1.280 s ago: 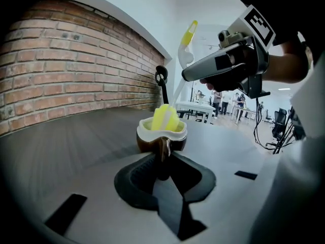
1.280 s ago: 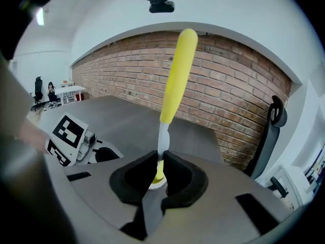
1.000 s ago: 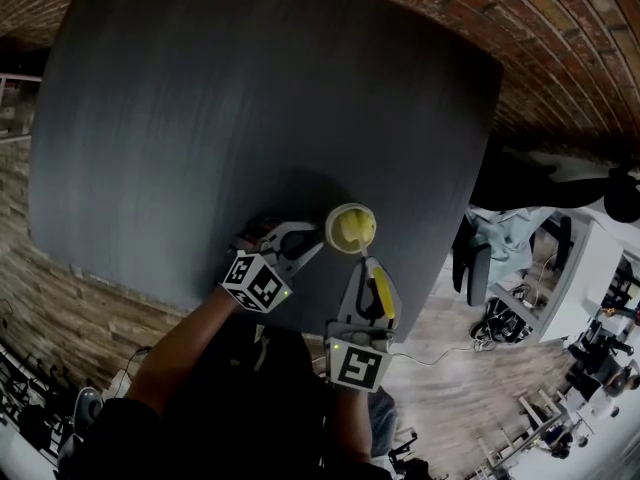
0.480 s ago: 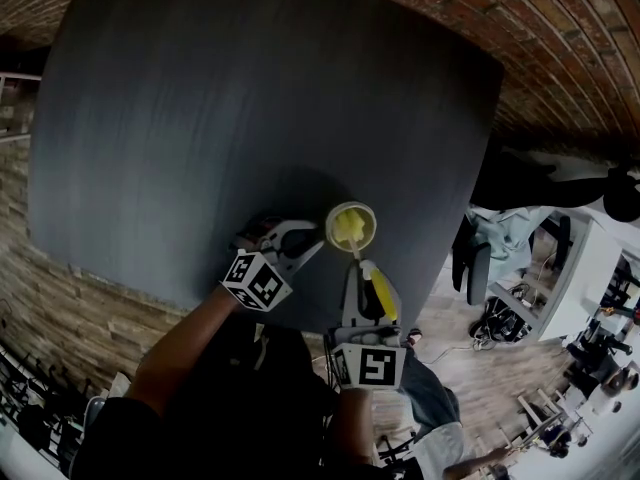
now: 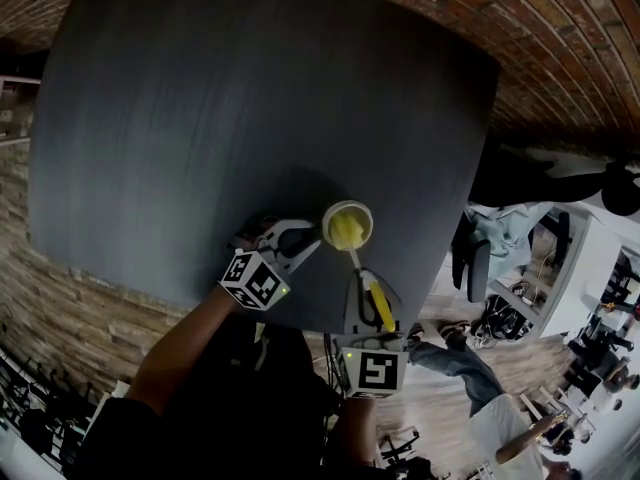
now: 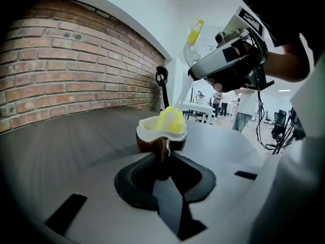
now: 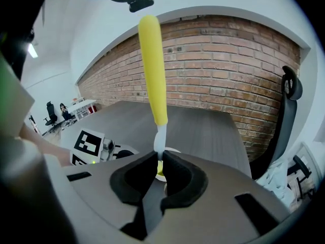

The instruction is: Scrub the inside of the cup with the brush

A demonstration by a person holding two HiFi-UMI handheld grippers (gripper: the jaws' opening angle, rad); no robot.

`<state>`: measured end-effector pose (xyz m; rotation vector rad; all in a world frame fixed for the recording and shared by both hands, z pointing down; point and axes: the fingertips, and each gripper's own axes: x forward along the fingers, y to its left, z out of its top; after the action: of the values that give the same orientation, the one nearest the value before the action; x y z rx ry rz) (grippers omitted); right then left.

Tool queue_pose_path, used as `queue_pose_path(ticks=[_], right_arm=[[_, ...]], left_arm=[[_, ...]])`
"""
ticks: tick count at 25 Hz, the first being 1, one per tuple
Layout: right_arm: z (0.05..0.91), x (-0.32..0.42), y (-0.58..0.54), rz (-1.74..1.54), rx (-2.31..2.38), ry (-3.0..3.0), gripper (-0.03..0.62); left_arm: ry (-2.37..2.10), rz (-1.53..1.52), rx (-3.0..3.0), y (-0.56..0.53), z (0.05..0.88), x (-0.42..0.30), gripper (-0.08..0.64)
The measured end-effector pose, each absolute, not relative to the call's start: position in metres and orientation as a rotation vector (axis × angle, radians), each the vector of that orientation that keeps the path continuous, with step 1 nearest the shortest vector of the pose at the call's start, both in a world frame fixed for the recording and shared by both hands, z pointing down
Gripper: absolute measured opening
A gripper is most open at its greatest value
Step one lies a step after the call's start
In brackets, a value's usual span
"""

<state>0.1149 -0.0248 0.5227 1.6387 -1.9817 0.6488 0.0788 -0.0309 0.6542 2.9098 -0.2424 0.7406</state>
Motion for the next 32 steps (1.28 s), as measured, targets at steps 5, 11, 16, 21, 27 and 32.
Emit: queue_pose_path(ticks=[5,11,16,21,27,32], right_arm=[[0.526,0.124,-0.019,0.658,1.580,-1.897,0.051],[0.528,0.130,-0.023,0.505,1.572,-1.812,0.051],[0.522,0.132,-0.031,0.393,1.628,-1.827,0.052],[0.520,0.129,-0.042,0.443,1.778,-1.923,0.051],[0.520,0.128,-0.055,0.512,1.848,-1.999,0.051],[0.520,0.117,-0.055,0.538,1.818,-2.054,0.051]], left_arm=[[-0.238,0.738,2.907,-0.030,0.653,0.080,0.081],[-0.227,0.738,2.906,-0.030,0.655,0.078,0.081],[-0.225,0.740,2.907,-0.032,0.652,0.081,0.080],[-0.229,0.743,2.907,-0.030,0.654,0.081,0.080],[-0.232,0.743,2.908,-0.030,0.655,0.082,0.080],[-0.238,0.742,2.907,-0.029,0.654,0.081,0.081]])
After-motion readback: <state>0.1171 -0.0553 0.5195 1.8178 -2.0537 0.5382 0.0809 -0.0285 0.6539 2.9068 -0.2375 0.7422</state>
